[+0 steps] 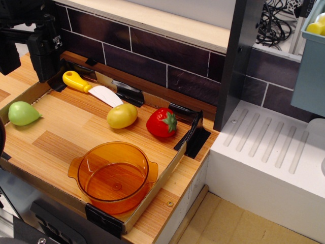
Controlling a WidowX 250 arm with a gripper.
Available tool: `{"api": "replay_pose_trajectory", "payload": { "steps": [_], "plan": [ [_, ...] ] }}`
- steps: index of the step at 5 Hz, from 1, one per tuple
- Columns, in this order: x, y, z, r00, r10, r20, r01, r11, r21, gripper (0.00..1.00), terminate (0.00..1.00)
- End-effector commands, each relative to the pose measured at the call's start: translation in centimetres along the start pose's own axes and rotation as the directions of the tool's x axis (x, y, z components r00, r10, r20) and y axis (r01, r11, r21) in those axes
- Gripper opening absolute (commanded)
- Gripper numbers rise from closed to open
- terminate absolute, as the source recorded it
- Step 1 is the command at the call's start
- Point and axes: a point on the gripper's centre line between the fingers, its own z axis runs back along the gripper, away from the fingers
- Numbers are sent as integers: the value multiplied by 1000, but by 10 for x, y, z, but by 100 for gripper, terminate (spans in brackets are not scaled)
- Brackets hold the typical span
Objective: Put potato in pot
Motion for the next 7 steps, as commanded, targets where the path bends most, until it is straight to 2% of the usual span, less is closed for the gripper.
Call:
{"api": "replay_pose_trajectory", "payload": {
  "steps": [1, 2, 3, 4, 5, 6, 7],
  "plan": [
    [0, 0, 0, 1000, 0, 0, 0, 1000, 0, 100, 0],
    [21, -20, -10, 974, -197, 110, 186, 977, 101, 100, 0],
    [33, -33, -23, 936, -343, 77, 335, 937, 100, 100, 0],
    [53, -34, -37, 902, -431, 37, 428, 902, 61, 100, 0],
    [64, -32, -51, 881, -472, 14, 472, 881, 11, 100, 0],
    [72, -29, -49, 886, -462, 21, 463, 885, -45, 100, 0],
    [78, -30, -54, 904, -426, 49, 428, 901, -72, 100, 0]
  ]
}}
